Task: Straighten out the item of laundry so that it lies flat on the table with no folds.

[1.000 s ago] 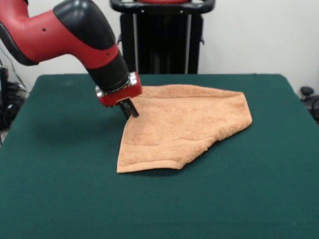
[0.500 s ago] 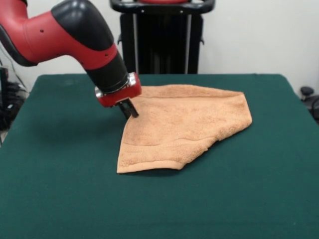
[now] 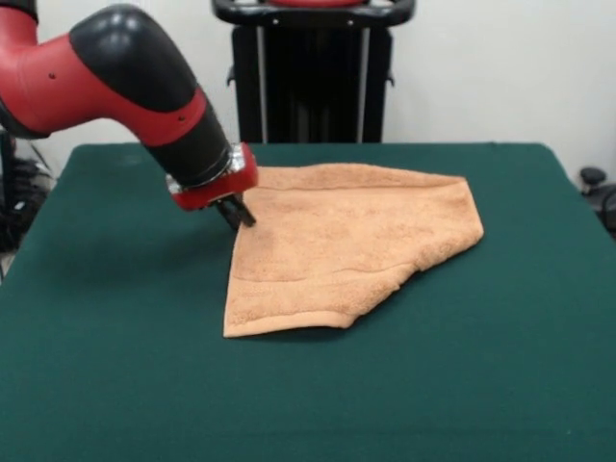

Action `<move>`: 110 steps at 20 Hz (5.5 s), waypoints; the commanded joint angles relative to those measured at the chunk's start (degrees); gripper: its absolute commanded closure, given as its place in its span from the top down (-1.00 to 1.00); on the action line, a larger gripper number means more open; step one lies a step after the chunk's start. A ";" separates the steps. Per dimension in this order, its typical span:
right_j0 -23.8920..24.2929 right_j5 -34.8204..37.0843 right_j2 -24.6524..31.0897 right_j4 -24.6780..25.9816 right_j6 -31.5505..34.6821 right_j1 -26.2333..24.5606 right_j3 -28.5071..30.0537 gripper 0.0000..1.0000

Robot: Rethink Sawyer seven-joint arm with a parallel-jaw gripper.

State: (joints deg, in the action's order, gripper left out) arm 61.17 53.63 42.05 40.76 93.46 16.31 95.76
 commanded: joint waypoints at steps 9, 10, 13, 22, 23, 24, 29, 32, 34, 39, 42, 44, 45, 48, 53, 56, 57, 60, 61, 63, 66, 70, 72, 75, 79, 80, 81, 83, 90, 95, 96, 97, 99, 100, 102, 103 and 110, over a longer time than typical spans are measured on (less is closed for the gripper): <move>0.71 16.57 2.54 0.09 -33.47 -5.28 -21.43 -1.00; 0.61 16.74 2.41 0.01 -33.57 -5.23 -21.59 -1.00; 0.55 17.45 2.53 -0.44 -35.86 -6.42 -23.82 -1.00; -0.27 23.23 3.28 -3.11 -33.82 2.65 -20.63 -1.00; 0.23 21.29 3.63 -3.51 -31.99 4.20 -18.12 -1.00; 0.57 20.40 3.40 -3.92 -30.13 5.16 -15.79 -1.00; 0.88 16.55 4.38 -7.67 -19.72 16.17 -2.15 -1.00; -0.06 16.68 4.65 -10.98 -15.75 22.07 2.98 -1.00; -0.87 14.88 4.32 -12.52 -13.16 24.70 6.06 -1.00; -3.11 10.86 2.95 -15.27 -9.58 29.60 10.78 -1.00; -4.70 9.09 1.99 -16.59 -7.95 32.09 12.97 -1.00; -5.65 8.56 1.37 -17.83 -7.30 33.49 13.99 -1.00; -6.05 8.32 0.97 -18.41 -7.25 34.15 14.42 -1.00; -7.11 8.72 0.37 -20.92 -7.26 37.23 15.77 -1.00; -8.28 12.24 -0.61 -24.77 -8.94 42.81 15.90 -1.00; -9.01 16.13 -1.11 -26.18 -10.57 44.57 13.57 -1.00; -9.18 17.83 -1.34 -26.51 -11.09 45.19 12.64 -1.00; -9.25 22.16 -1.74 -27.06 -12.76 46.83 9.91 -1.00; -9.28 23.65 -1.78 -27.03 -13.13 47.06 8.84 -1.00; -9.04 25.95 -1.70 -27.72 -14.05 48.20 7.88 -1.00; -9.13 28.13 -1.49 -28.61 -14.05 48.59 6.77 -1.00; -9.11 31.31 -1.29 -29.36 -14.27 49.34 5.29 -1.00; -9.55 31.84 -1.24 -28.86 -14.00 48.35 4.27 -1.00; -9.71 32.59 -1.07 -28.57 -14.24 47.73 3.02 -1.00; -9.62 30.61 -1.19 -27.47 -14.96 45.47 2.84 -1.00; -9.90 31.48 -1.08 -27.28 -14.81 45.13 1.45 -1.00; -9.86 31.39 -1.13 -27.36 -14.79 45.28 1.53 -1.00; -9.64 31.42 -1.16 -27.80 -14.94 46.07 1.83 -1.00; -9.59 29.70 -1.25 -26.00 -16.04 42.53 -0.18 -1.00; -10.22 27.21 -1.28 -23.79 -16.78 40.07 -1.84 -1.00; -10.09 26.14 -1.37 -23.57 -16.87 39.99 -1.36 -1.00; -10.02 25.41 -1.42 -23.50 -16.84 40.07 -0.83 -1.00; -9.95 24.05 -1.49 -23.49 -16.58 39.58 -0.07 -1.00; -10.19 23.75 -1.56 -23.20 -16.28 38.55 -0.52 -1.00; -10.12 23.78 -1.57 -22.98 -16.49 37.36 -1.19 -1.00; -10.06 24.03 -1.58 -22.72 -16.74 36.80 -1.78 -1.00; -12.61 25.42 -1.27 -13.57 -19.10 39.15 -9.31 -1.00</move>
State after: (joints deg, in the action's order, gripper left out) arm 54.01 80.82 42.21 18.21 76.11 55.34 91.57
